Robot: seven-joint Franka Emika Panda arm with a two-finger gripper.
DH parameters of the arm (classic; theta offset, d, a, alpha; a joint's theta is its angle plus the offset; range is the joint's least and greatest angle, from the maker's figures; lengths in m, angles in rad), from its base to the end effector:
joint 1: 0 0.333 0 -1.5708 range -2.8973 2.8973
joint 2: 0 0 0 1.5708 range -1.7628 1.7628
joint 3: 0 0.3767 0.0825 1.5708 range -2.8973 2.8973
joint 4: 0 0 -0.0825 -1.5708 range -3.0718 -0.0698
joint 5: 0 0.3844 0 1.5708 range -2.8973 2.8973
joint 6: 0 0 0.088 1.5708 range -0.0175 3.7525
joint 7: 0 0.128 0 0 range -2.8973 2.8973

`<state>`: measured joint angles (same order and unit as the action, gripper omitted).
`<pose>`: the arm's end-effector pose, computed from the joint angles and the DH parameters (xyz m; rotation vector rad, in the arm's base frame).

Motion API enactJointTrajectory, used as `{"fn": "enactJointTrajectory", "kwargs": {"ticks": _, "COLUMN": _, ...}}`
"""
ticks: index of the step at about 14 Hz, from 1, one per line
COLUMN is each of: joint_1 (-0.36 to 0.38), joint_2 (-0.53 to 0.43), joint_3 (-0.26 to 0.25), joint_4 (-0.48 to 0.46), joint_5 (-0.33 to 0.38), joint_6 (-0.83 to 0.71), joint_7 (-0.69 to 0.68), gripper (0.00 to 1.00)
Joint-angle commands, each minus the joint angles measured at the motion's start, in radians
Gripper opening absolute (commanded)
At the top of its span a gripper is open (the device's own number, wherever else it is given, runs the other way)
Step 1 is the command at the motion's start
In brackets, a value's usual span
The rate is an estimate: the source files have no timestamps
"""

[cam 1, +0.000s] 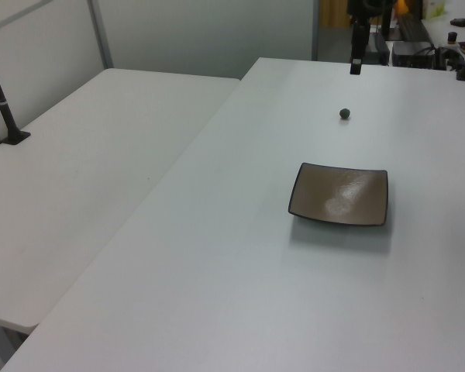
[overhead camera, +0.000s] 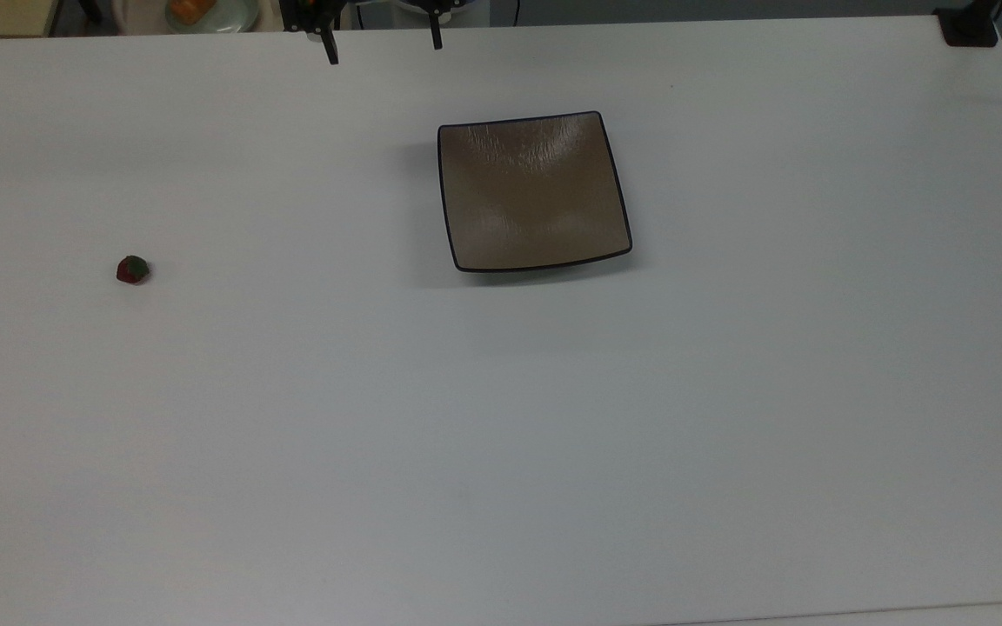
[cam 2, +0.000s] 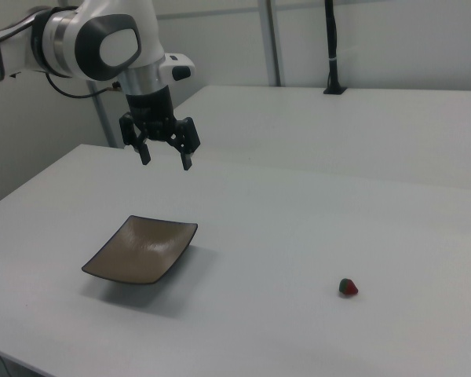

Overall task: Strawberries on a ceramic plate
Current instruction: 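Move the open gripper over to the red strawberry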

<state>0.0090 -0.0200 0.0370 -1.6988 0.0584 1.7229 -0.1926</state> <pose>0.5587 0.0325 0.6280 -3.0663 -0.3558 -0.0743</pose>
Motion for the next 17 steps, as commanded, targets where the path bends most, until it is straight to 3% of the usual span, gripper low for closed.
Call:
{"fn": "enactJointTrajectory", "kwargs": {"ticks": 1, "joint_1": 0.003, "joint_2": 0.002, "joint_3": 0.000, "joint_4": 0.011, "joint_5": -0.014, "joint_6": 0.018, "joint_7": -0.021, "gripper": 1.00}}
{"fn": "enactJointTrajectory", "kwargs": {"ticks": 17, "joint_1": -0.027, "joint_2": 0.040, "joint_3": -0.038, "joint_4": 0.008, "joint_5": -0.014, "joint_6": 0.145, "joint_7": -0.031, "gripper": 1.00}}
